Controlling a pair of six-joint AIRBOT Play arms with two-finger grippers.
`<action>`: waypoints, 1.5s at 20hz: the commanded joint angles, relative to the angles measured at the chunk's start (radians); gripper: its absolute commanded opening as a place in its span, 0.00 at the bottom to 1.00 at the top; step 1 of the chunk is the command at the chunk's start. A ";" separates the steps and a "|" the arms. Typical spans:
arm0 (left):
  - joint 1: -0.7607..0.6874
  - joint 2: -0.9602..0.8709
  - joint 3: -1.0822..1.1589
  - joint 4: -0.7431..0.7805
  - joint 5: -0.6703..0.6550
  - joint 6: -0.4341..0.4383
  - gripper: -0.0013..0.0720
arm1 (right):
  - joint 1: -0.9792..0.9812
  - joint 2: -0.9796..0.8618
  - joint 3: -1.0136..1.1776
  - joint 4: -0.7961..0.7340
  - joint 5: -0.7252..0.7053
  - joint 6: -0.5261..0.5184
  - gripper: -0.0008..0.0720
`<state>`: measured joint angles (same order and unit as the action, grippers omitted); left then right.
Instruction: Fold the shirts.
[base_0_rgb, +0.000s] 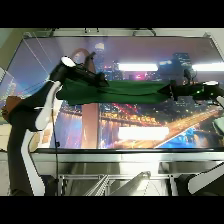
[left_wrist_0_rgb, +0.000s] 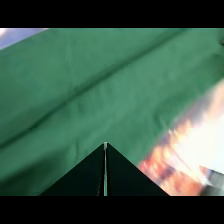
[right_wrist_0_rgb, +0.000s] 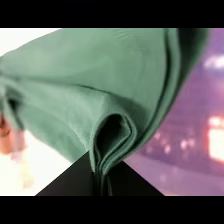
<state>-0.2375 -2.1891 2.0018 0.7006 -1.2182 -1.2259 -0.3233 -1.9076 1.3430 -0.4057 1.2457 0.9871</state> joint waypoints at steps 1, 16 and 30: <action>-0.106 -0.069 0.061 0.096 0.048 -0.121 0.05 | -0.051 0.037 0.002 0.018 0.143 -0.023 0.03; -0.280 -0.003 0.041 -0.216 0.130 -0.114 0.05 | -0.188 0.235 0.017 0.210 0.362 -0.098 0.03; 0.277 0.589 -0.187 -0.360 -0.285 0.074 0.05 | 0.803 -0.034 0.315 0.268 -0.430 -0.150 0.03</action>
<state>-0.0364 -1.6749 1.9167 0.3477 -1.4567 -1.1980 0.2855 -1.8000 1.5242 -0.1383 1.0309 0.8497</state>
